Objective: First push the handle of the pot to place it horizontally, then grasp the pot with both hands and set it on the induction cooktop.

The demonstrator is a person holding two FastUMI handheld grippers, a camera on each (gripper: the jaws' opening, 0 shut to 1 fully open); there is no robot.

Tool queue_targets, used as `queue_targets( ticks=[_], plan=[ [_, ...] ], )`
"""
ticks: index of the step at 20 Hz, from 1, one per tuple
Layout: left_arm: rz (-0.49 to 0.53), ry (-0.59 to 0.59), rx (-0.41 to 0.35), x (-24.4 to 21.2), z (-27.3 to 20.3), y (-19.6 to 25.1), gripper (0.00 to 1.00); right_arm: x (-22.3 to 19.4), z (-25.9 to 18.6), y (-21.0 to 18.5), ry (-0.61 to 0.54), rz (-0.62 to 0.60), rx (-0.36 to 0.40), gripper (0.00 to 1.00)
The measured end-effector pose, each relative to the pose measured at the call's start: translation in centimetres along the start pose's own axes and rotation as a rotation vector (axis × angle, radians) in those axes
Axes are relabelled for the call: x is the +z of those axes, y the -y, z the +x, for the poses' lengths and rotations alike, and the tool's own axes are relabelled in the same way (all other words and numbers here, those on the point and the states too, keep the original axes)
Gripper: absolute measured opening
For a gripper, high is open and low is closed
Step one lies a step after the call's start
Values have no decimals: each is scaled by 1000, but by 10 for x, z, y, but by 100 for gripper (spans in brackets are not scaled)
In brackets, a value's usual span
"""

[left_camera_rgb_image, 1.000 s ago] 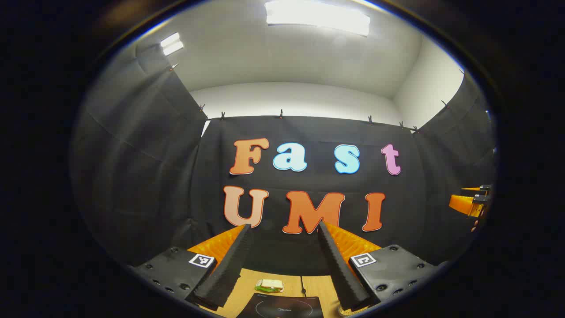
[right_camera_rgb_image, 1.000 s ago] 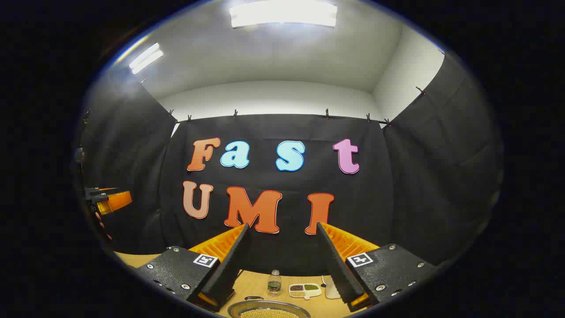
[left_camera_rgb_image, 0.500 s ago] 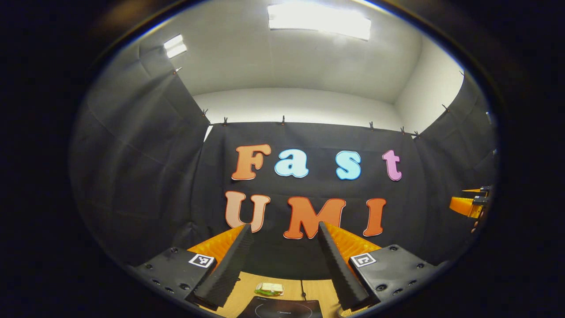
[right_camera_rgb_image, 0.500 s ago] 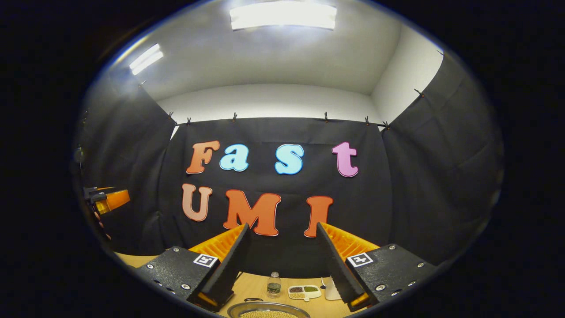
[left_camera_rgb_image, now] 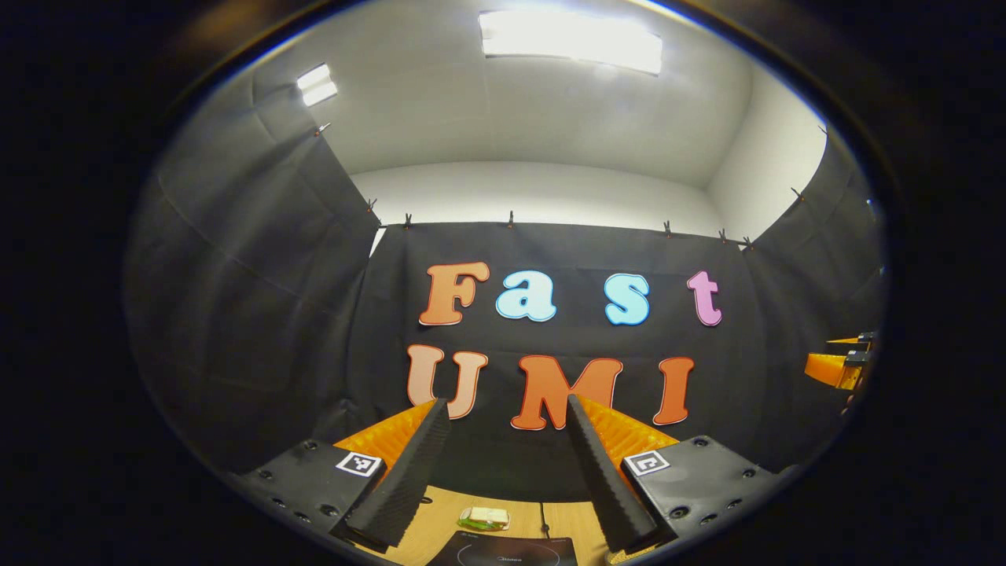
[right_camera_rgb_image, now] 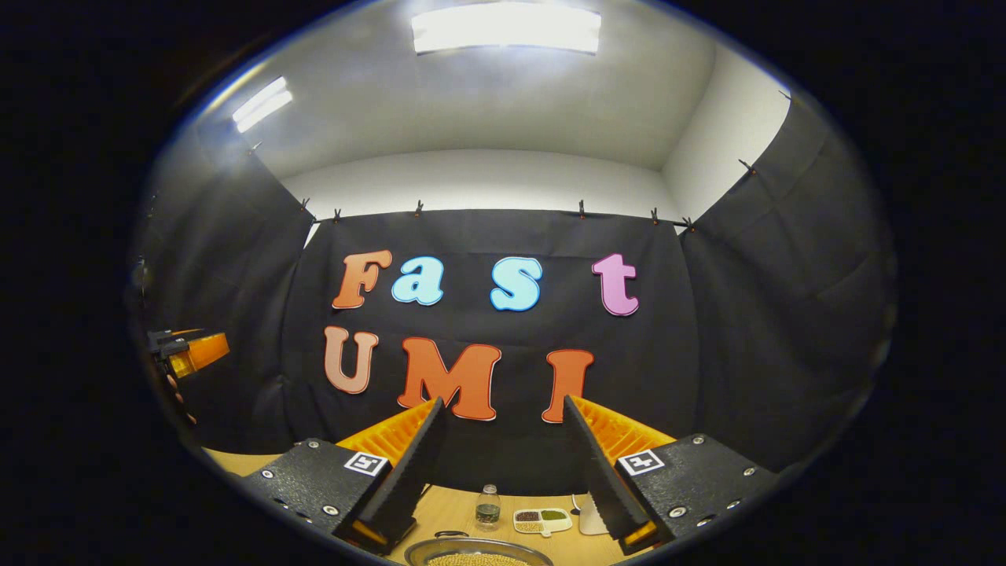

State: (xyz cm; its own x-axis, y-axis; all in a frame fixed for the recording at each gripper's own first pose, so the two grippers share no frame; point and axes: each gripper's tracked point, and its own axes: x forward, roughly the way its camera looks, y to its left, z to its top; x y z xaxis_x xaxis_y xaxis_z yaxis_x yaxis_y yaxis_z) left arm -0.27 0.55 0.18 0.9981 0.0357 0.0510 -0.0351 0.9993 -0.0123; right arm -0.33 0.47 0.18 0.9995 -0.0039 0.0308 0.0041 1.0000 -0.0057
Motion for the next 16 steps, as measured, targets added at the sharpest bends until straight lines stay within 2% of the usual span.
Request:
queue_targets(
  ticks=[6,12,16],
  plan=[
    [3,-25,-8,-9,1,-1,96,-31,-7,-1,-62,23,7,91],
    [12,-32,7,-18,0,-6,96,-89,-17,8,-160,41,-22,91],
    [31,-60,11,-30,-6,-10,96,-128,-28,5,-229,56,3,78]
  ],
)
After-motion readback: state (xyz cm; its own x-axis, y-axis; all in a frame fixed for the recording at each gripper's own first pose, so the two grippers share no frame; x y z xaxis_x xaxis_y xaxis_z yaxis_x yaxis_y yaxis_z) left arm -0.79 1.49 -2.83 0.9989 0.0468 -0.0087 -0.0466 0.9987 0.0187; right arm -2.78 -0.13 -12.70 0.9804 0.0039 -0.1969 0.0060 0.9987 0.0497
